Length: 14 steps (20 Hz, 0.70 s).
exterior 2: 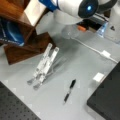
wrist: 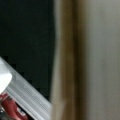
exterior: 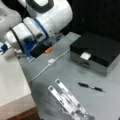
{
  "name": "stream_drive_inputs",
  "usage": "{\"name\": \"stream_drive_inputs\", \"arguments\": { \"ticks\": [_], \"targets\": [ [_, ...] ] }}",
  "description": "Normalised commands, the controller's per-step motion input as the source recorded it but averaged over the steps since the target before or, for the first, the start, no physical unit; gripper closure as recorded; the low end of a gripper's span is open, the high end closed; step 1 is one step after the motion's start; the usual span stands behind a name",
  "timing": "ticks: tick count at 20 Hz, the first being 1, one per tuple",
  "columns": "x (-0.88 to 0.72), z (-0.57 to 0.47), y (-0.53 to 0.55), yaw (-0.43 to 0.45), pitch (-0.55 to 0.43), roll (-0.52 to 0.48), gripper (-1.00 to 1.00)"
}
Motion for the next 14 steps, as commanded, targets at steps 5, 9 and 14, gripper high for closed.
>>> {"name": "stream_drive_inputs", "arguments": {
  "ticks": [5, 9, 14],
  "targets": [
    [-0.14, -0.06, -0.07, 0.188, -0.108, -0.02, 1.0],
    [-0.14, -0.06, -0.11, 0.187, -0.126, 0.02, 1.0],
    [-0.16, -0.03, -0.08, 0.17, -0.107, 0.002, 1.0]
  ]
}}
